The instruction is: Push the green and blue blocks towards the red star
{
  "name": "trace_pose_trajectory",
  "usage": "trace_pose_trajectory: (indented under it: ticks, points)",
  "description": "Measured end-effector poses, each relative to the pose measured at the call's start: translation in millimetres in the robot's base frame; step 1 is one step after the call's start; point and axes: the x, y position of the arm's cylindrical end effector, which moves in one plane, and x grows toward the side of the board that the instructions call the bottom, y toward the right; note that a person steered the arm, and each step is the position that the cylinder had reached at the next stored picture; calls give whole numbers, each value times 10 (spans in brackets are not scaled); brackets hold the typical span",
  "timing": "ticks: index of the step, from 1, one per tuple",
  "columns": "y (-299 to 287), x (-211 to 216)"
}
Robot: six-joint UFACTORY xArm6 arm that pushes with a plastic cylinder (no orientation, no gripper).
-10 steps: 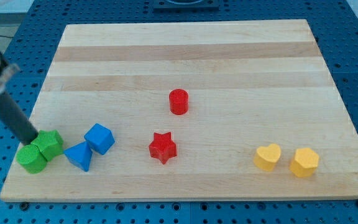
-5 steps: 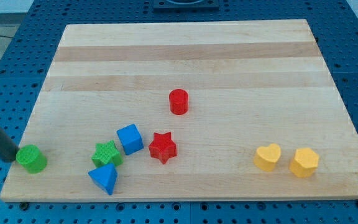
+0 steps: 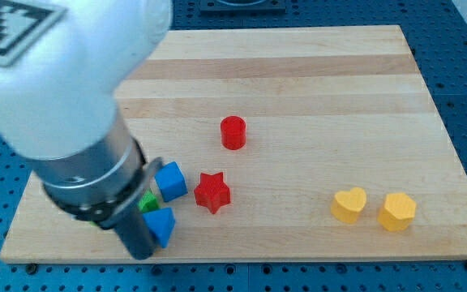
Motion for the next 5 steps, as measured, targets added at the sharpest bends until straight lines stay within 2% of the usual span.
trace_pose_trajectory:
  ticks: [2, 5]
  points:
    - [96, -109]
    - [1382, -260]
